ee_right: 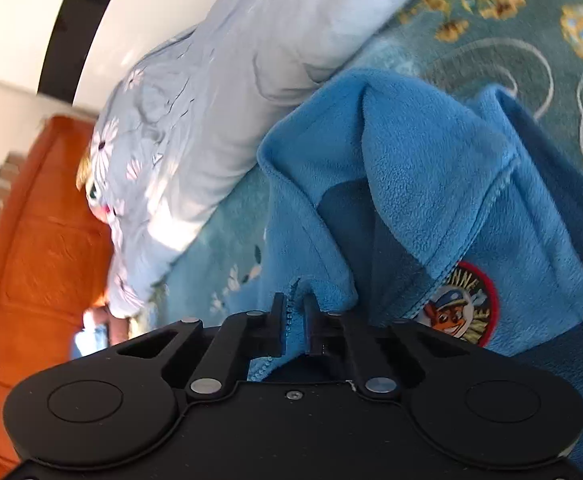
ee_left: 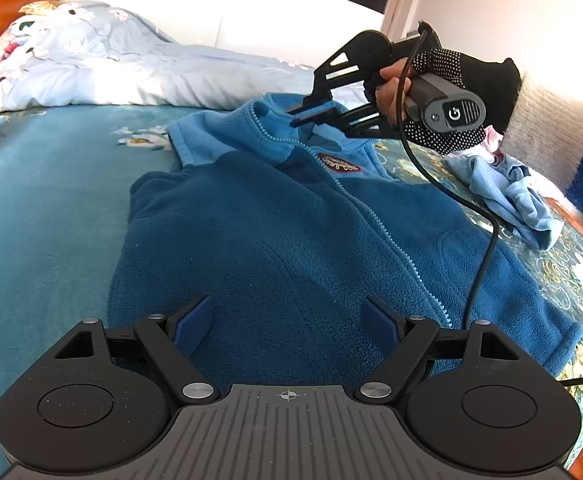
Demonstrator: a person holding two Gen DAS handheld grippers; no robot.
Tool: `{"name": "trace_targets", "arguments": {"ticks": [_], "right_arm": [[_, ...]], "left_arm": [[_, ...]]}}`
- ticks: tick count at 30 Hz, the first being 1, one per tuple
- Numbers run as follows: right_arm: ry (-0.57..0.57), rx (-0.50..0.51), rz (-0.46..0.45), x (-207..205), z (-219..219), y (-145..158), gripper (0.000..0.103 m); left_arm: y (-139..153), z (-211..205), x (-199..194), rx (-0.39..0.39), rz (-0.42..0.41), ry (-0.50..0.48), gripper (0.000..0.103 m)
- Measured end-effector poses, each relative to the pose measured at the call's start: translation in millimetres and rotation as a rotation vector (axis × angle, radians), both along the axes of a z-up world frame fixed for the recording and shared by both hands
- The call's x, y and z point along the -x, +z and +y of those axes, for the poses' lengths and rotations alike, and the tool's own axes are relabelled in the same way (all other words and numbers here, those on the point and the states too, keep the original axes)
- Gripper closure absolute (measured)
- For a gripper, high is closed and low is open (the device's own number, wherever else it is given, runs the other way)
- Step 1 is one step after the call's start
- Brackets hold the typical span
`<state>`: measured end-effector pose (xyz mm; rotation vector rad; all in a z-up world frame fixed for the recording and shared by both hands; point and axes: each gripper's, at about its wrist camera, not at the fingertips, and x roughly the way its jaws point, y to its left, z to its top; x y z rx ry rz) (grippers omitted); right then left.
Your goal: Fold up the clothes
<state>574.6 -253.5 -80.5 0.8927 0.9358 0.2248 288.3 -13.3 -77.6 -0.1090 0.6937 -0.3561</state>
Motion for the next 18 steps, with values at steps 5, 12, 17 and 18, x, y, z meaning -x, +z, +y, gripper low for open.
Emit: {"name": "trace_targets", "arguments": {"ticks": [5, 12, 17, 18], "right_arm": [[0.054, 0.139, -0.258, -11.9, 6.5, 53.6, 0.095], [0.256, 0.548, -0.522, -42.2, 30.0, 93.8, 0.097], [0.224, 0.644, -0.373, -62.3, 12.8, 46.9, 0.098], [0.21, 0.642, -0.349, -63.2, 7.8, 38.8, 0.098]], "left_arm": [[-0.8, -0.3, -1.0, -0.005, -0.002, -0.003, 0.023], [-2.0, -0.8, -2.4, -0.012, -0.006, -0.006, 0.023], [-2.8, -3.2, -3.6, -0.023, -0.008, -0.014, 0.021], [-3.0, -3.8, -3.9, -0.026, -0.009, -0.017, 0.02]]}}
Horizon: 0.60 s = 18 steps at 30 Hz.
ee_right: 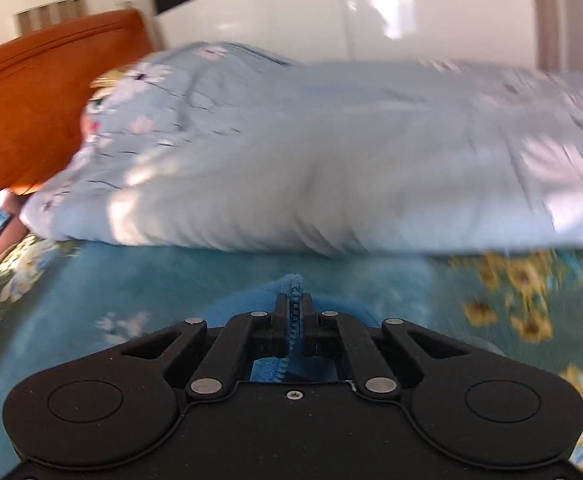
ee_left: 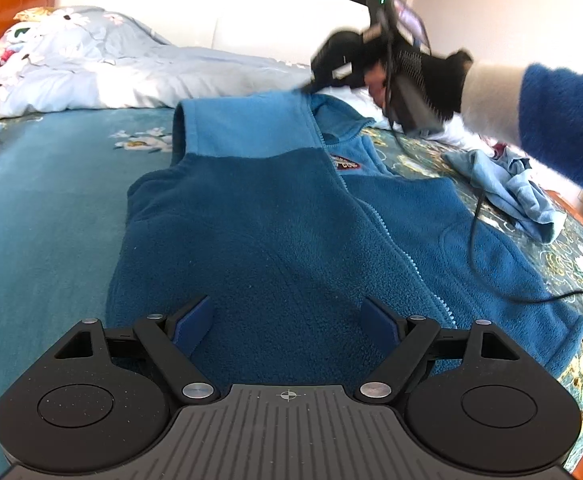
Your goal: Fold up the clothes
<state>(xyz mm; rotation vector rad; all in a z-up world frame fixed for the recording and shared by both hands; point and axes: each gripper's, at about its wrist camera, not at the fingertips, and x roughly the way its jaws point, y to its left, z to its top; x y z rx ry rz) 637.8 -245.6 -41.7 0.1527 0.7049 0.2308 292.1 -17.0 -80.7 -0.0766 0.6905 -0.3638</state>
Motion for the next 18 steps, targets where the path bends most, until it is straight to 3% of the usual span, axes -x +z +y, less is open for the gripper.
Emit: {"name": "trace_targets", "arguments": {"ticks": [5, 10, 15, 18], "right_arm": [[-0.054, -0.03, 0.049, -0.2, -20.9, -26.7, 0.095], [-0.034, -0.108, -0.015, 13.3, -25.3, -7.9, 0.088], [-0.017, -0.044, 0.088, 18.5, -10.5, -23.9, 0.086], [0.0, -0.06, 0.117, 24.1, -7.9, -35.9, 0.083]], "left_arm": [[-1.6, -2.8, -0.6, -0.017, -0.007, -0.004, 0.019], [-3.4, -6.0, -2.0, -0.02, -0.013, -0.007, 0.013], [-3.1, -3.8, 0.0, -0.008, -0.014, -0.007, 0.013], [0.2, 2.9, 1.7, 0.036, -0.018, 0.004, 0.014]]}}
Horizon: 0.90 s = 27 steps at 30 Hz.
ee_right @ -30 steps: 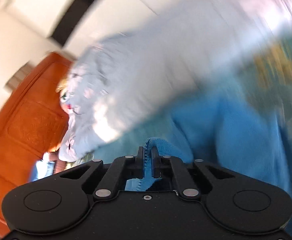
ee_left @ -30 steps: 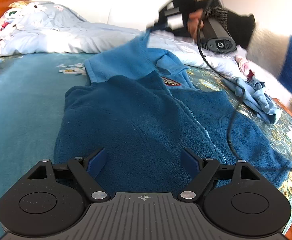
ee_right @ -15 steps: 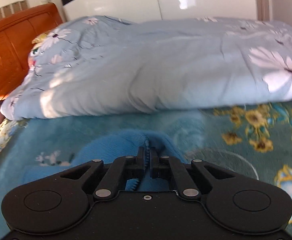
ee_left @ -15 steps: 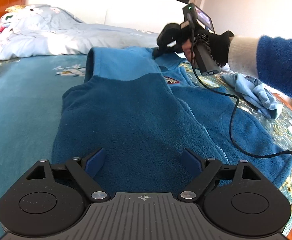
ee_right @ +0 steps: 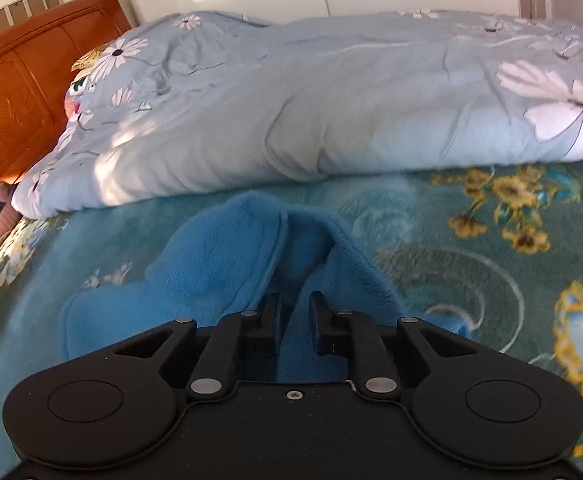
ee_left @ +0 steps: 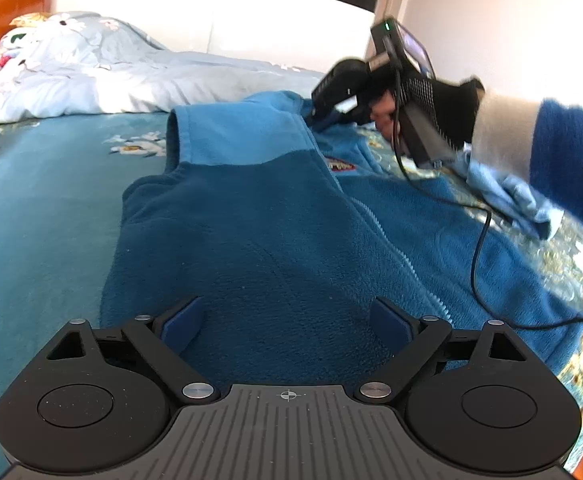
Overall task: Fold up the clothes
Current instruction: 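Pinch the jacket front with the right gripper and straighten it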
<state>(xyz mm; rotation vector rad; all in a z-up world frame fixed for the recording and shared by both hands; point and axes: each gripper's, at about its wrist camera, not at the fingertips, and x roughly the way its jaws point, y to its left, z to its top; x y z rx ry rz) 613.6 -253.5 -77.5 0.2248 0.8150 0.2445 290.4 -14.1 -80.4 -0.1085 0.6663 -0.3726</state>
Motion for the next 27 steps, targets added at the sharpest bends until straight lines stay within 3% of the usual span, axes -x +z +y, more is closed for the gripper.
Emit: {"name": "trace_targets", "arguments": {"ticks": [4, 7, 14, 17, 22, 27], "right_arm": [[0.089, -0.124, -0.012, 9.4, 7.3, 0.1, 0.084], [0.172, -0.188, -0.073, 16.1, 23.2, 9.0, 0.084], [0.391, -0.118, -0.045, 12.2, 84.8, 11.0, 0.084], [0.356, -0.113, -0.049, 6.6, 83.1, 7.4, 0.084], [0.185, -0.06, -0.037, -20.6, 63.1, -3.9, 0.082], [0.088, -0.124, -0.048, -52.6, 57.1, -1.3, 0.082]], "left_arm": [[10.2, 12.0, -1.9, 0.088, -0.017, 0.015, 0.014], [17.1, 17.7, -12.3, 0.151, -0.025, 0.037, 0.014], [15.9, 10.0, -36.0, 0.224, 0.016, 0.053, 0.014], [8.4, 7.8, -36.4, 0.202, 0.045, 0.061, 0.014], [3.1, 6.8, -29.9, 0.176, 0.042, 0.057, 0.014], [-2.1, 3.8, -24.1, 0.14, 0.023, 0.046, 0.014]]}}
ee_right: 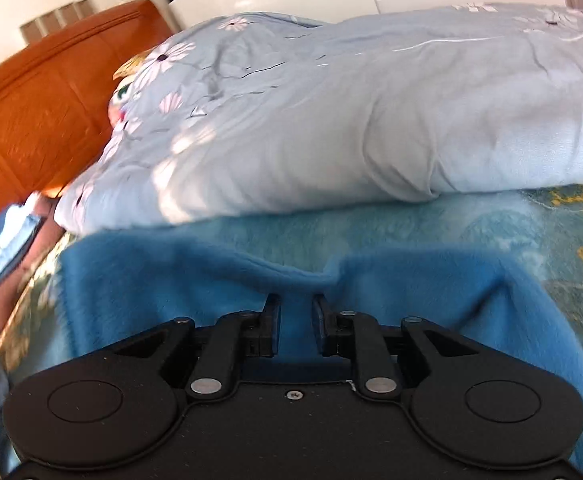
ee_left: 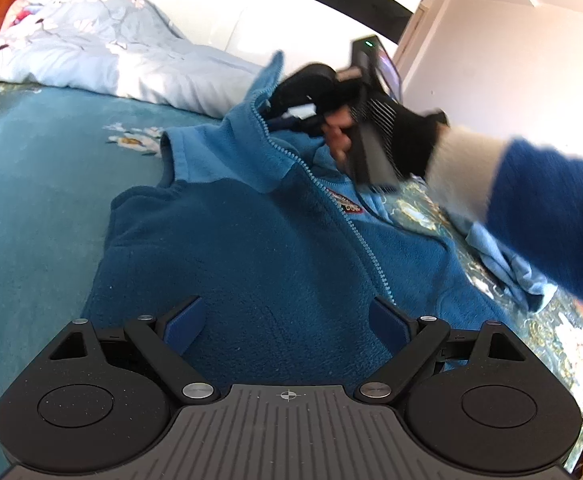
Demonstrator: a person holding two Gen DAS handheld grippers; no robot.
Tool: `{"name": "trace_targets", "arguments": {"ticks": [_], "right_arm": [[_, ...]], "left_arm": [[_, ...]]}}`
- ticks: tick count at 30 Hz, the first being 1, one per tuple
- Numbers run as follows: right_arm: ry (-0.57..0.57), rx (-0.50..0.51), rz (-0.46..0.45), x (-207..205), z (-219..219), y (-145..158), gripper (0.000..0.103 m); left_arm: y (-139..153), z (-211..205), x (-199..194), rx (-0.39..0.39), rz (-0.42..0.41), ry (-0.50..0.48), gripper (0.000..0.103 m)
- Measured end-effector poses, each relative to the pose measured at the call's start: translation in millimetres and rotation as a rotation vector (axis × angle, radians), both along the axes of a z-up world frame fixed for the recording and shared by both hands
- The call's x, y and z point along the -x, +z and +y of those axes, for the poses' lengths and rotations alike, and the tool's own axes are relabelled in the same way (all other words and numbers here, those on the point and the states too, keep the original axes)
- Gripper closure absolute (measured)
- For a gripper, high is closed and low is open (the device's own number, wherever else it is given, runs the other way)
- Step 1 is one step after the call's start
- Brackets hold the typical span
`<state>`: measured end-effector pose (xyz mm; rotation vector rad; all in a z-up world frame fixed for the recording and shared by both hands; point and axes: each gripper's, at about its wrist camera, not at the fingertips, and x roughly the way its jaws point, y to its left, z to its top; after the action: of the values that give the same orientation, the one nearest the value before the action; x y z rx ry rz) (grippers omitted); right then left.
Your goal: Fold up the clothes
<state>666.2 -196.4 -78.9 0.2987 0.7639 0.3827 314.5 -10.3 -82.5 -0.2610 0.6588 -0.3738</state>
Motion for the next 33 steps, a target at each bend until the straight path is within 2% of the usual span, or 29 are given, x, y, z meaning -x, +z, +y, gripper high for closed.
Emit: {"name": "trace_targets", "arguments": {"ticks": [3, 6, 9, 11, 14, 16, 19, 23, 26, 33], "right_arm": [[-0.019, -0.035, 0.015, -15.3, 7.1, -1.3, 0.082], [-0.035, -0.054, 0.084, -25.5, 14.8, -11.6, 0.082], [-0.034, -0.048, 0.05, -18.0, 13.0, -3.9, 0.082], [-0.012, -0.068, -0.013, -1.2, 0.4, 18.2, 0.082], [0.002, -0.079, -0.106, 33.1, -30.8, 51.7, 0.081], [-0.036, -0.079, -0.12, 61.7, -58.0, 61.5, 0.075], [-0.105, -0.027, -0.107, 102.1, -91.9, 55.6, 0.074], [-0.156, 0.077, -0.025, 131.4, -113.4, 27.9, 0.074], [-0.137, 0.101, 0.039, 132.5, -108.4, 7.5, 0.075], [-0.028, 0.131, 0.016, 125.9, -73.1, 4.4, 0.076]], "left_arm": [[-1.8, -4.4, 0.7, -0.03, -0.012, -0.009, 0.013], [-2.5, -5.0, -0.9, -0.042, -0.015, -0.016, 0.012], [-2.8, -2.9, -3.1, -0.035, -0.014, -0.02, 0.012], [-3.8, -3.1, -4.6, -0.035, -0.015, -0.019, 0.012], [-5.6, -4.4, -6.1, -0.039, -0.022, -0.017, 0.011], [-6.5, -4.5, -6.6, -0.041, -0.026, -0.015, 0.011], [-8.0, -4.7, -5.9, -0.041, -0.035, -0.013, 0.011], [-13.2, -6.6, -2.0, -0.057, -0.068, -0.016, 0.011], [-14.4, -6.4, -1.3, -0.054, -0.077, -0.014, 0.011], [-16.5, -4.7, -0.2, -0.041, -0.092, -0.009, 0.011]]}}
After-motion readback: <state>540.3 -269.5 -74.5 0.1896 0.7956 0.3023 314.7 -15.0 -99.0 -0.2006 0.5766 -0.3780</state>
